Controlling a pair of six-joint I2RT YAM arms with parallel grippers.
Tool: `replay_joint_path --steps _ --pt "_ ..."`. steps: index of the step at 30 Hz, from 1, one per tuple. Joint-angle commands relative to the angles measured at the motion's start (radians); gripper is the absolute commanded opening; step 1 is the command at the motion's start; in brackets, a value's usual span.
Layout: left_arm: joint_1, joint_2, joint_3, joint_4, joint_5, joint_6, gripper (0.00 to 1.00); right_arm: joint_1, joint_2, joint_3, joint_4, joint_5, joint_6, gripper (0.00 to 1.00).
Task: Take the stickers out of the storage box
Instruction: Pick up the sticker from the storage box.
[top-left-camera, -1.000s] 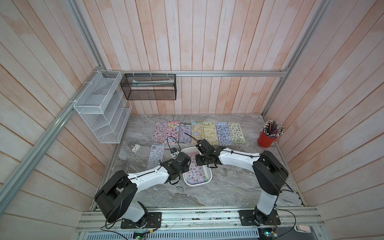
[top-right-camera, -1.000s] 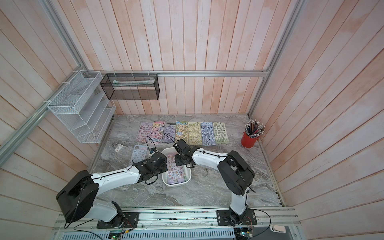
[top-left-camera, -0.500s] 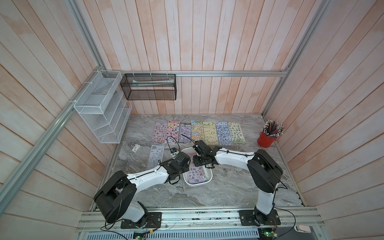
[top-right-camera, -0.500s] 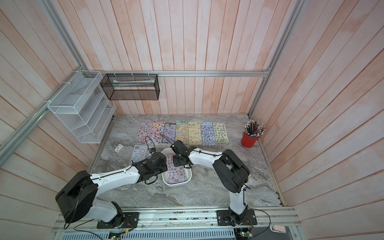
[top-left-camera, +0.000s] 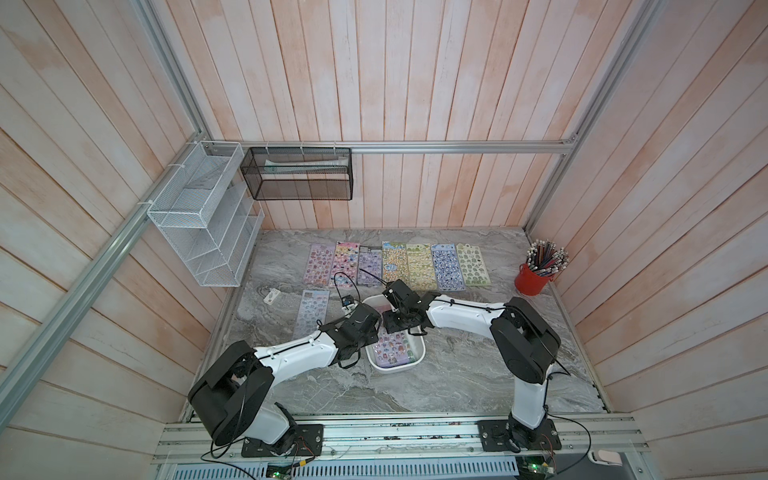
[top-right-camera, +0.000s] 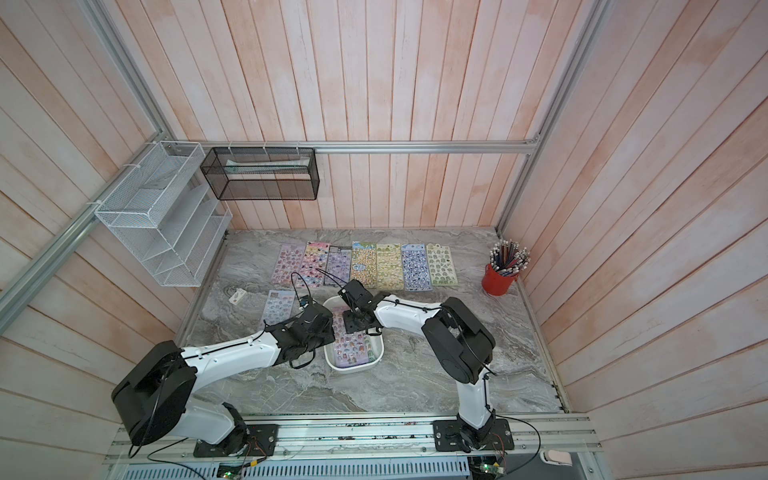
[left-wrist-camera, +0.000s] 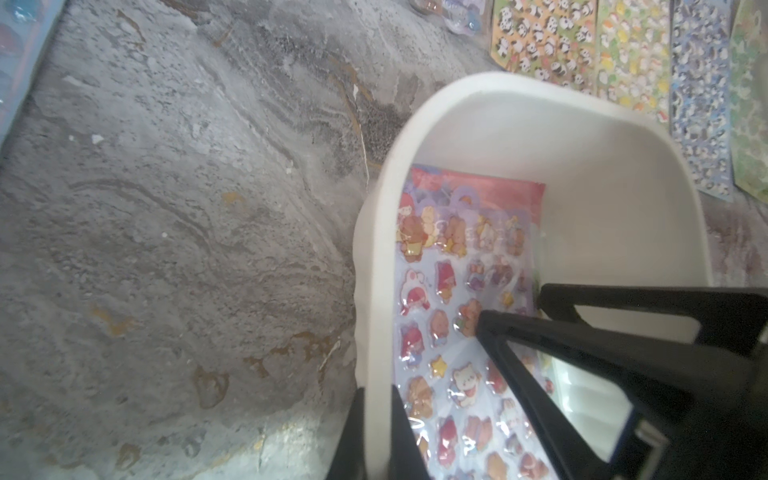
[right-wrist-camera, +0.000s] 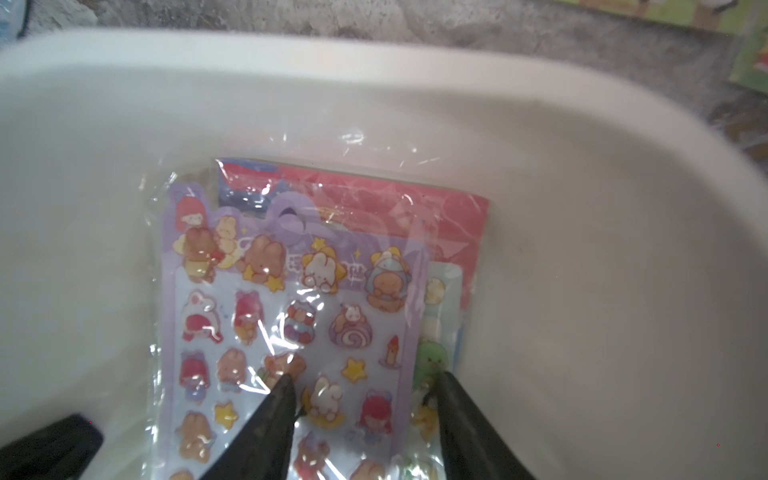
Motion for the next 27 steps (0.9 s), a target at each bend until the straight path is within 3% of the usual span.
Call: replay_joint_path --steps 1,21,27 --pt "0.009 -0.004 0.032 0.026 0.002 0.013 0.01 -0.010 0.049 -0.001 -0.063 -0.005 -0.027 0.56" --pt "0.058 0.033 0.037 0.052 0.045 0.029 0.01 -0.107 -0.047 -0.123 0.098 -0.319 0.028 0.43" --pt "0.074 0.043 0.042 0.057 0.055 0.032 0.00 -0.121 -0.078 -0.168 0.138 -0.350 0.038 0.39"
